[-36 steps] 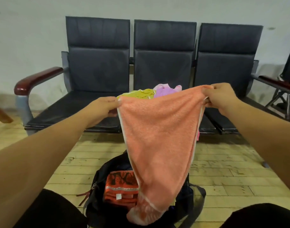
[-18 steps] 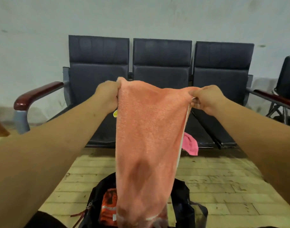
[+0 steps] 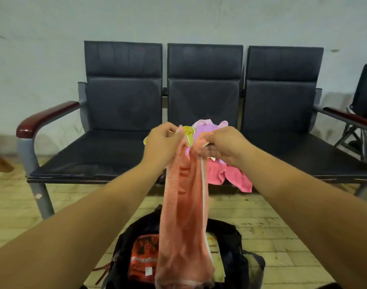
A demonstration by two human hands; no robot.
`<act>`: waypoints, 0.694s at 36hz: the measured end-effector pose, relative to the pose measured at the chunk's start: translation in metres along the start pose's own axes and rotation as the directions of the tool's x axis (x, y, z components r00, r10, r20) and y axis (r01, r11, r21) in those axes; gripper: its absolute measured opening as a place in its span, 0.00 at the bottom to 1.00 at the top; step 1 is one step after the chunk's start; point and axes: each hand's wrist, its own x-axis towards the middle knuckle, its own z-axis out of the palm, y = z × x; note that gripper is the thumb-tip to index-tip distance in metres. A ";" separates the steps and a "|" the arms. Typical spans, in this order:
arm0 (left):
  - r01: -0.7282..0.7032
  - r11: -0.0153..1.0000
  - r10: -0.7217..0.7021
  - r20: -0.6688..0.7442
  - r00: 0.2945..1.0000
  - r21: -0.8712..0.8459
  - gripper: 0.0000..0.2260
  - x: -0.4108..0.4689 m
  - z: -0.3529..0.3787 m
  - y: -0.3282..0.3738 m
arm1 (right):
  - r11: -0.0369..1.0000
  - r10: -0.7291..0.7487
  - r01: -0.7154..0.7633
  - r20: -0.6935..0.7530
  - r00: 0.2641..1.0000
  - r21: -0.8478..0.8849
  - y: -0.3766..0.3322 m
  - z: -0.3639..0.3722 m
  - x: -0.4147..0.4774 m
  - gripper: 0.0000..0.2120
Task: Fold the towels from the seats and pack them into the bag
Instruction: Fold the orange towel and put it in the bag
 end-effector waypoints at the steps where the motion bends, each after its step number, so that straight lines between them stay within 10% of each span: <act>1: -0.025 1.000 0.025 0.030 0.999 -0.013 0.09 -0.004 0.004 0.000 | 1.000 -0.012 0.012 0.008 1.000 -0.023 0.000 0.005 -0.001 0.02; 5: -0.092 0.996 0.093 0.071 0.993 -0.021 0.06 -0.014 0.014 -0.004 | 0.968 -0.117 0.093 -0.094 0.989 -0.231 0.005 0.013 0.000 0.09; 25: -0.184 0.982 0.191 0.195 0.962 -0.053 0.05 -0.011 0.003 -0.011 | 0.959 -0.216 0.224 0.066 0.974 -0.176 0.006 0.018 -0.019 0.12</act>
